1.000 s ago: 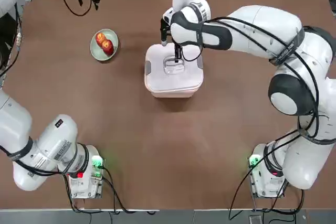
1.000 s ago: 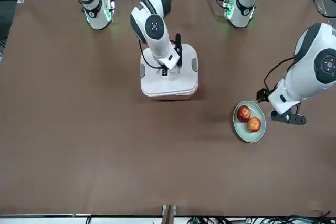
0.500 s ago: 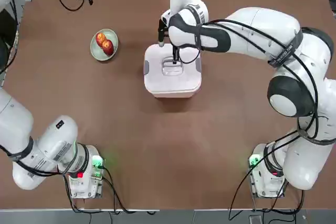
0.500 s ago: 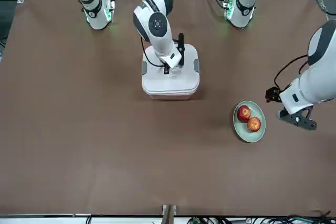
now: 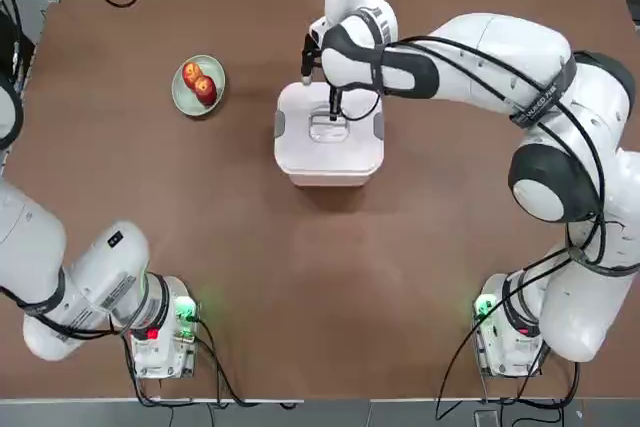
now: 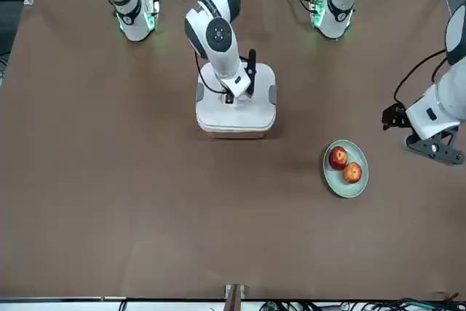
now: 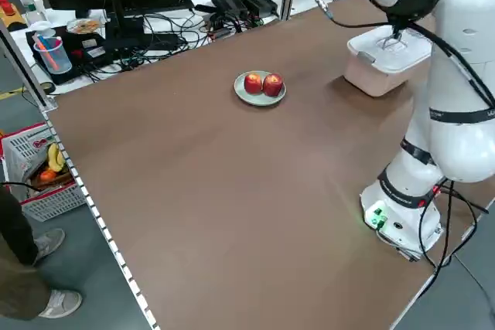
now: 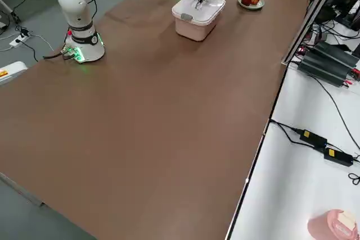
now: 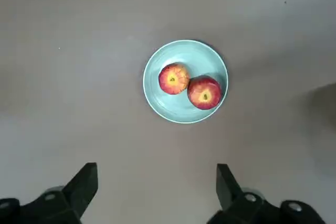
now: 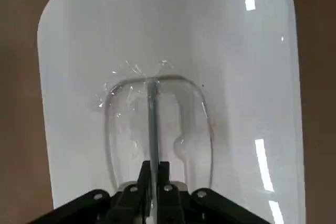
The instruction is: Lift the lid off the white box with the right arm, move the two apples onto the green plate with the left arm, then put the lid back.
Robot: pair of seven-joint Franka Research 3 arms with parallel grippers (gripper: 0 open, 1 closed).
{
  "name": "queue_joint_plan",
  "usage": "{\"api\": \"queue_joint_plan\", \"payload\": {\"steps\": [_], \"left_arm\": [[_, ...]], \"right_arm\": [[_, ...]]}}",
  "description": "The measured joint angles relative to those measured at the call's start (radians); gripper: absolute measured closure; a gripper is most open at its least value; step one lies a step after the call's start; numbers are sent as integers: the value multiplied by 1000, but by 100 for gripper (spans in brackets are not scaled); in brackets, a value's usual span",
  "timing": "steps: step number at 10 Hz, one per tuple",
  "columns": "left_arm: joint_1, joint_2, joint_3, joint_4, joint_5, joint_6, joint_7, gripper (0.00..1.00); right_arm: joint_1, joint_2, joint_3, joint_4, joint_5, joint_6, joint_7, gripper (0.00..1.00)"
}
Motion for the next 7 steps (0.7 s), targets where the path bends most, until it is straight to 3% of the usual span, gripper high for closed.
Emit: {"api": "queue_joint_plan", "payload": {"steps": [2,5,7], "left_arm": [[-101,-54,144,7,-90,0,37,0],[-306,-174,425,11,-217,-19,100,0],[-438,-241,593,12,-272,-56,104,1]], "right_arm": [[0,2,0,1,0,0,7,93],[0,3,0,1,0,0,10,93],[1,4,0,1,0,0,13,88]]}}
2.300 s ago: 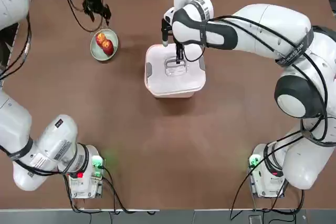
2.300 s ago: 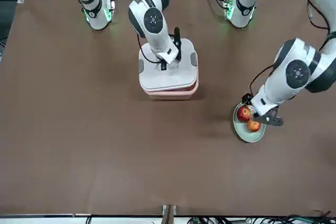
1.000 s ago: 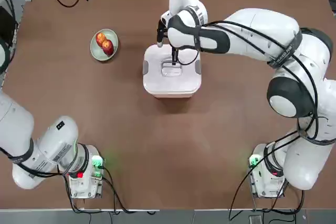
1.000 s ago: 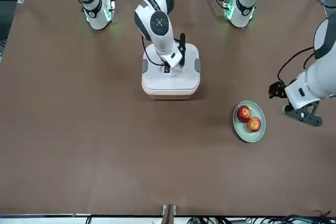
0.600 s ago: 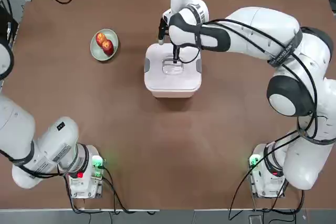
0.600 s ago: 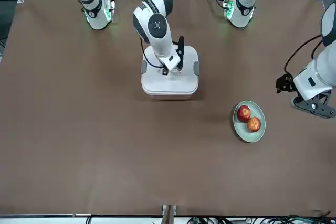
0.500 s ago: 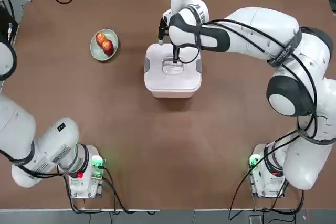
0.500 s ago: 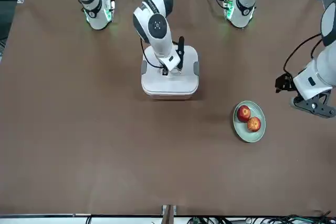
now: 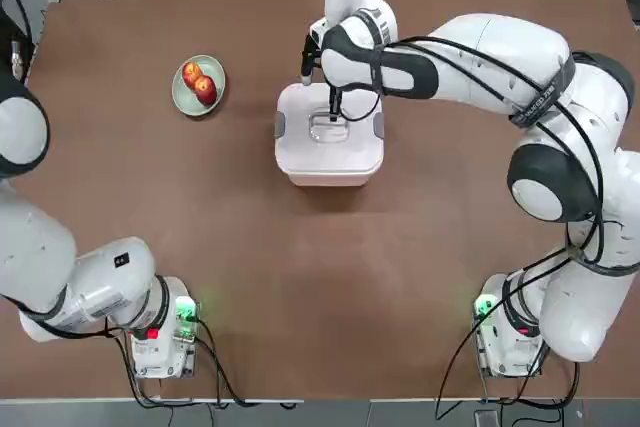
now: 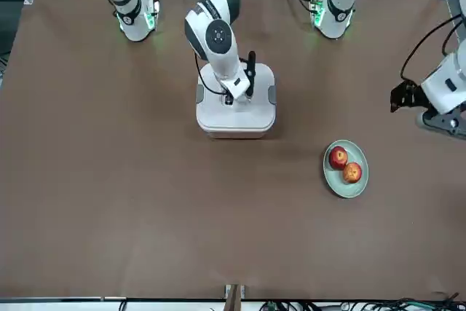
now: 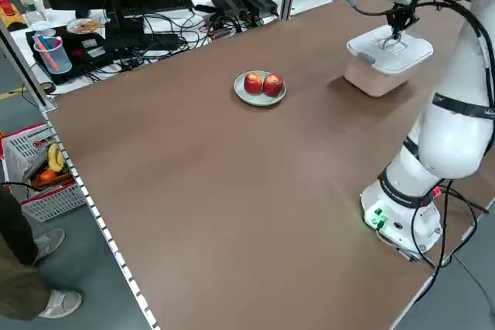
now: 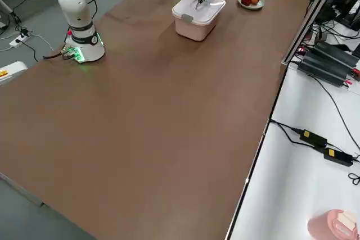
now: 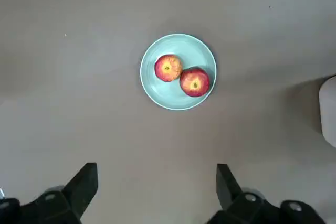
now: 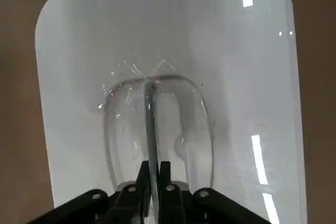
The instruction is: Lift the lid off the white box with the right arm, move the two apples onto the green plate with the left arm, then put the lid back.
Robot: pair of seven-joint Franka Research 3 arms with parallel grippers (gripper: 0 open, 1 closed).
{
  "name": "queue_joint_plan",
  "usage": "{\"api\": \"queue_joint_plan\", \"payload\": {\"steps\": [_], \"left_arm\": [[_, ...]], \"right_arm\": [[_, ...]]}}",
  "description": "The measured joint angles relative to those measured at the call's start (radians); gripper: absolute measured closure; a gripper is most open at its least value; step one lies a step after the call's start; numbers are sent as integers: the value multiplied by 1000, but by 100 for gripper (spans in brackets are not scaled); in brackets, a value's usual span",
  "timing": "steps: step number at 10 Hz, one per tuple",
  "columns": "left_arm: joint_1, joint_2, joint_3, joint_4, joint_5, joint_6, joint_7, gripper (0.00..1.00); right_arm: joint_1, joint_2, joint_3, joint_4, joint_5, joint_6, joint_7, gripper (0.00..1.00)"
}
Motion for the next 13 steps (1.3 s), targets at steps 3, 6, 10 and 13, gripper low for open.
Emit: {"api": "queue_joint_plan", "payload": {"steps": [3,6,10,13], "left_arm": [[-136,-88,148,6,-46,-97,-3,0],[-249,-98,204,12,-58,-138,-77,0],[-342,-128,331,20,-104,-142,-64,0],[-341,-126,336,12,-104,-137,-66,0]], "right_arm": [[0,2,0,0,0,0,1,57],[0,2,-1,0,0,3,1,11],[-29,-23,-12,14,0,1,2,0],[-132,-102,-16,17,-32,-25,-38,0]]}}
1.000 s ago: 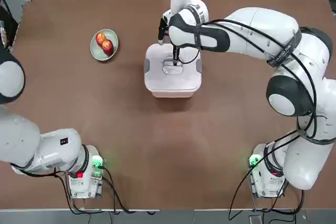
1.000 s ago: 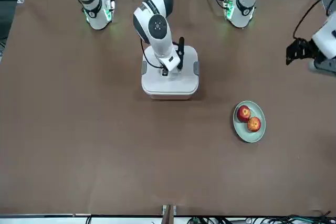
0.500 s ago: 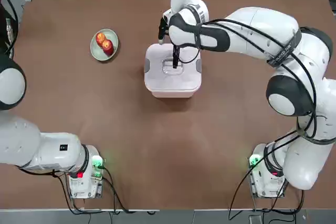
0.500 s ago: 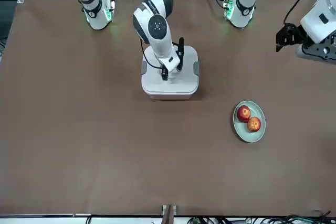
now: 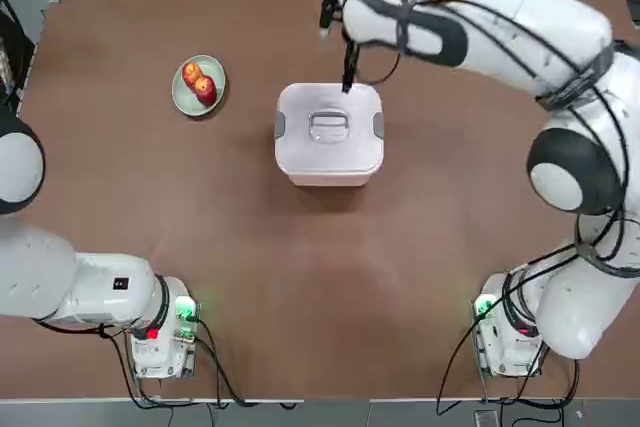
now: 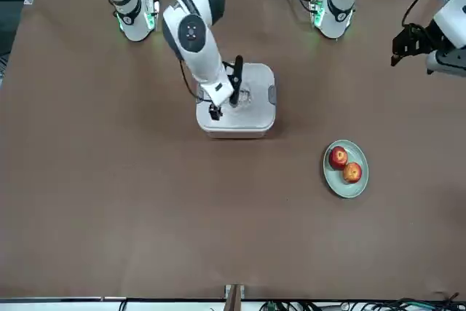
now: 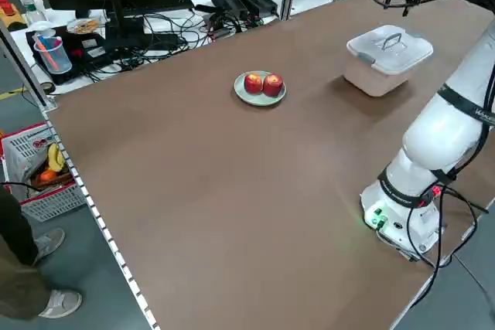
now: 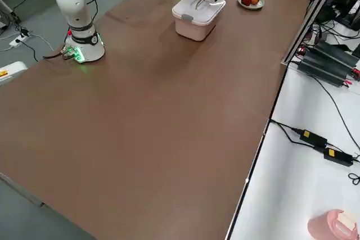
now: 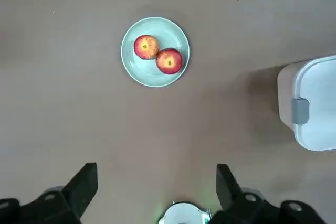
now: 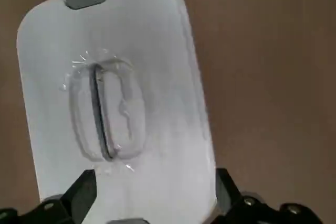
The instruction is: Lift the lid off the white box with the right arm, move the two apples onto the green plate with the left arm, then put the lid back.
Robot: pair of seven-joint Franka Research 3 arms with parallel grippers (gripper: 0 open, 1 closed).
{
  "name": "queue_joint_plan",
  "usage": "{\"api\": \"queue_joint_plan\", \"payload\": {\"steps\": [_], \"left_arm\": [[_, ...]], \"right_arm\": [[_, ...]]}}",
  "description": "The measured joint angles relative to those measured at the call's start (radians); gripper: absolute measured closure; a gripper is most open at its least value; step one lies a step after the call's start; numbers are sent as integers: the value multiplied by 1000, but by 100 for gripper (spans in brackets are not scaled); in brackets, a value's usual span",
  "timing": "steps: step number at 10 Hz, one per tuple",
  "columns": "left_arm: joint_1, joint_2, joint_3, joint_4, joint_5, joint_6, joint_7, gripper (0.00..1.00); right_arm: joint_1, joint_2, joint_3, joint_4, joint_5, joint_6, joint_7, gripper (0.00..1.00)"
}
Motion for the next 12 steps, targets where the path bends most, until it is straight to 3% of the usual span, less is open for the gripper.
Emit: {"api": "queue_joint_plan", "payload": {"steps": [3,6,9,12], "left_arm": [[0,17,2,-8,0,26,-6,0],[0,51,4,-9,0,34,-50,0],[0,56,4,-6,0,38,-69,0],[3,56,5,-6,0,43,-137,0]], "right_arm": [[-152,-31,-4,3,-125,-3,-30,0],[-326,-31,-8,32,-165,-3,2,0],[-478,-31,-13,93,-166,-103,225,0],[-539,-49,-15,144,-165,-201,507,0]]}}
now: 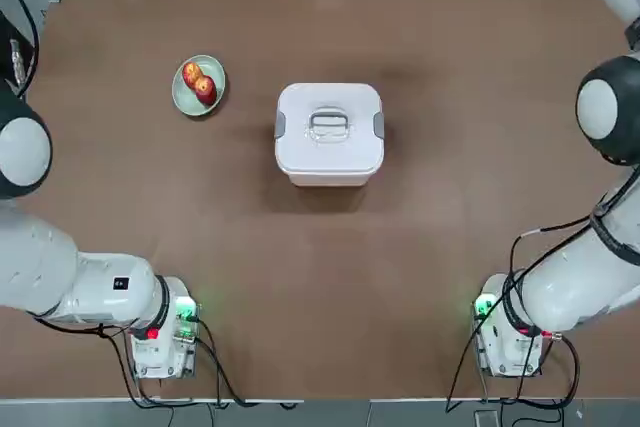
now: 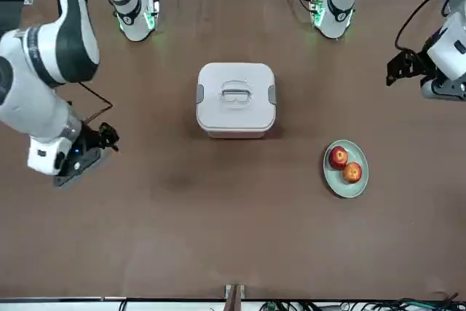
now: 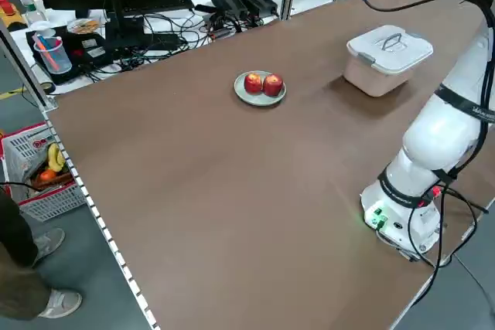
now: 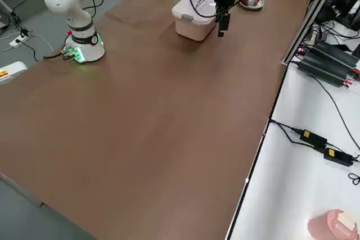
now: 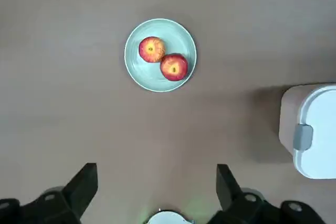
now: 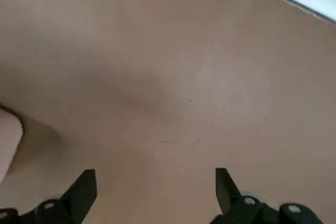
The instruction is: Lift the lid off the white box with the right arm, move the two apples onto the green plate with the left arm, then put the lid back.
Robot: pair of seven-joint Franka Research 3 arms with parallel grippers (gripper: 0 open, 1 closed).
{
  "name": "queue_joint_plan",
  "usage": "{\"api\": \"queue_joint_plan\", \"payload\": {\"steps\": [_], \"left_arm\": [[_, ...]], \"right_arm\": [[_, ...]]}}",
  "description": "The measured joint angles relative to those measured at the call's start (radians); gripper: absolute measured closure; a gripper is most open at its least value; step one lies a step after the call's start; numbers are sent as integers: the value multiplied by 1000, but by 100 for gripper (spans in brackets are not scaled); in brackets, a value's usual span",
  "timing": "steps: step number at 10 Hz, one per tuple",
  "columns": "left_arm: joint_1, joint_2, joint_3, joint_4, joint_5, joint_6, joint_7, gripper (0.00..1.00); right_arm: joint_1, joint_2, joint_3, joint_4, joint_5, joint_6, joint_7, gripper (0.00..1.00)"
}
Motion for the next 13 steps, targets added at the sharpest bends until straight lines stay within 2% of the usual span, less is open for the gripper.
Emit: {"api": "queue_joint_plan", "payload": {"steps": [2,6,9,13], "left_arm": [[19,0,1,-1,0,0,-10,0],[96,-1,2,2,0,1,44,0],[114,5,3,1,20,14,52,0],[107,15,0,1,23,20,51,0]], "right_arm": [[-37,-43,0,-4,0,-67,95,0],[-106,-174,0,-51,0,-217,161,0],[-106,-204,2,-83,-1,-229,215,0],[-110,-256,-6,-163,-1,-177,216,0]]}}
